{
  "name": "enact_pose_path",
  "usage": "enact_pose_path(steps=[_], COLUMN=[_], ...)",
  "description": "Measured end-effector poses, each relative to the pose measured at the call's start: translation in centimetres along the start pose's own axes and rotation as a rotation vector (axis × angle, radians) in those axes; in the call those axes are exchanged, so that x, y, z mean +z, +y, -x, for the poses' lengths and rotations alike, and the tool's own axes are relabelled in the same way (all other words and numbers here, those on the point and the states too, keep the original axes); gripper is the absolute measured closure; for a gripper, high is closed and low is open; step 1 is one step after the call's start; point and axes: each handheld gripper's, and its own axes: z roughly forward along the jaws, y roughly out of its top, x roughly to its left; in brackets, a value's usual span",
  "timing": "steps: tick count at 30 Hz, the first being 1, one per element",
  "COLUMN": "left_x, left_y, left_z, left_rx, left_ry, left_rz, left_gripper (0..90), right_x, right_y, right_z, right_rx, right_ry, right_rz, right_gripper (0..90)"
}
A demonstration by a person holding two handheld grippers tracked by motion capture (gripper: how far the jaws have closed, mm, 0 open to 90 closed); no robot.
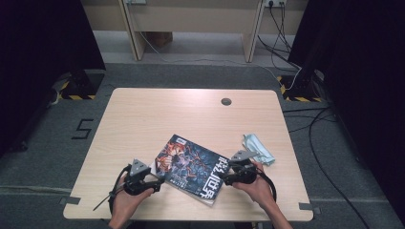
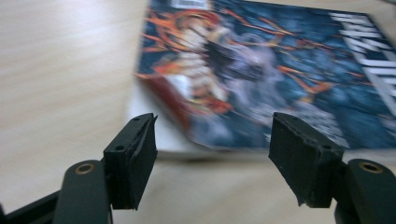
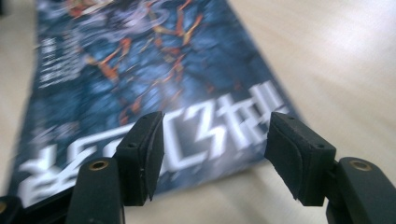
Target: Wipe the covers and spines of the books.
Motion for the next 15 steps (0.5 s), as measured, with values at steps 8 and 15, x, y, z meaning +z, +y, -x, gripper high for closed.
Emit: enact_pose_path(steps=[8, 15], left_x=[0.9, 1.3], left_y=[-0.6, -0.7], left_z=[1.5, 1.7], left_rx=[0.007, -0.004], left_ry=[-0.048, -0.065], left_rz=[-0.056, -0.070], left_gripper=[30.7, 30.4], right_x=[3.5, 6.1], right_y=[3.5, 4.6], right_z=[2.1, 2.6], right_rx=[-0.001, -0.005], right_ry=[0.014, 0.045], right_rz=[-0.020, -0.090], right_gripper=[41.5, 42.2])
